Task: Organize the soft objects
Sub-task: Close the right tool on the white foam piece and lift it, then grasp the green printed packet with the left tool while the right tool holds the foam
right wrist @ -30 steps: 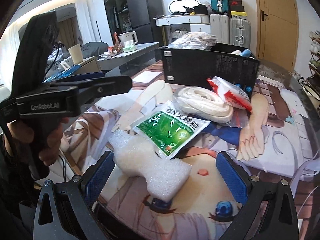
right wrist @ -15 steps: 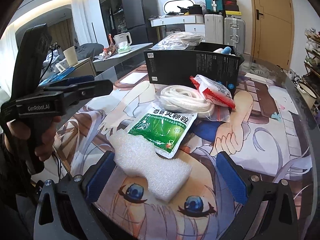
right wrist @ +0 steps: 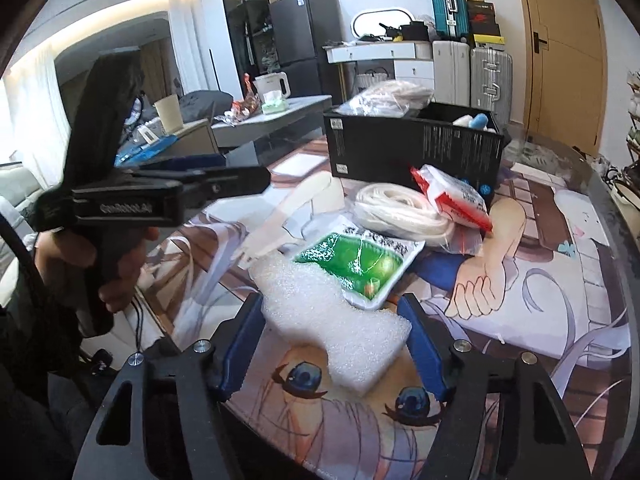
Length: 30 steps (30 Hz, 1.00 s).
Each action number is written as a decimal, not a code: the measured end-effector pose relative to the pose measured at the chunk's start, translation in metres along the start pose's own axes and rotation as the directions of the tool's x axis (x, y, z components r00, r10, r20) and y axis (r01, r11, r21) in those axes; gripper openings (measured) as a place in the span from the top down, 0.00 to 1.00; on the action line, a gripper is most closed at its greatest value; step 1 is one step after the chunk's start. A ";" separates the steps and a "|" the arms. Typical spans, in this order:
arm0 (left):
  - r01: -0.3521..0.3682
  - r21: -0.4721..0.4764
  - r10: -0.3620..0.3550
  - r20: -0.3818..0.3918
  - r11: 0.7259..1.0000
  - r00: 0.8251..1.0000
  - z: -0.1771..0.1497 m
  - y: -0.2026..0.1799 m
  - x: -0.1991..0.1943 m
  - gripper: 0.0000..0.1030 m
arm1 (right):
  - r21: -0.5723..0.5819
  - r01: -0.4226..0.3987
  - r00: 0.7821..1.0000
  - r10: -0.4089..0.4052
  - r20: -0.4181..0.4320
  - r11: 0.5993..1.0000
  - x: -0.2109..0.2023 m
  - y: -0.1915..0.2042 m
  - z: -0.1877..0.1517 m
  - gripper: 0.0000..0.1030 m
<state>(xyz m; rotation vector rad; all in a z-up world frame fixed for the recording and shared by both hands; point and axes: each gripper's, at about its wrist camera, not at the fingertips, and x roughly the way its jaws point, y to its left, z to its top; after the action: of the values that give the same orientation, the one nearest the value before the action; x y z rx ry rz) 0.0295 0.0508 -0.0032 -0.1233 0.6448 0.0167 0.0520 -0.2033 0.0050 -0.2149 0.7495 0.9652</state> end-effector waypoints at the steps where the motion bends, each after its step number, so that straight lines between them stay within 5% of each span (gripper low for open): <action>1: 0.000 0.000 0.000 0.000 1.000 1.000 0.000 0.000 0.000 0.00 | 0.000 -0.005 1.000 0.005 0.007 1.000 -0.003 0.000 0.001 0.33; 8: 0.013 0.004 -0.013 -0.010 1.000 1.000 -0.001 -0.003 0.003 0.00 | 0.014 -0.006 0.997 0.005 0.074 1.000 -0.021 -0.005 0.005 0.33; 30: 0.144 0.054 -0.133 -0.176 0.988 0.975 -0.005 -0.063 0.041 0.00 | 0.223 0.196 0.953 -0.239 0.186 0.955 -0.058 -0.061 0.006 0.33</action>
<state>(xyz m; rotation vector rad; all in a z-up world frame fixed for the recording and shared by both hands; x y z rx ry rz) 0.0623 -0.0132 -0.0250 -0.1056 0.8079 -0.1514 0.0841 -0.2734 0.0381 -0.0149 0.6090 0.6828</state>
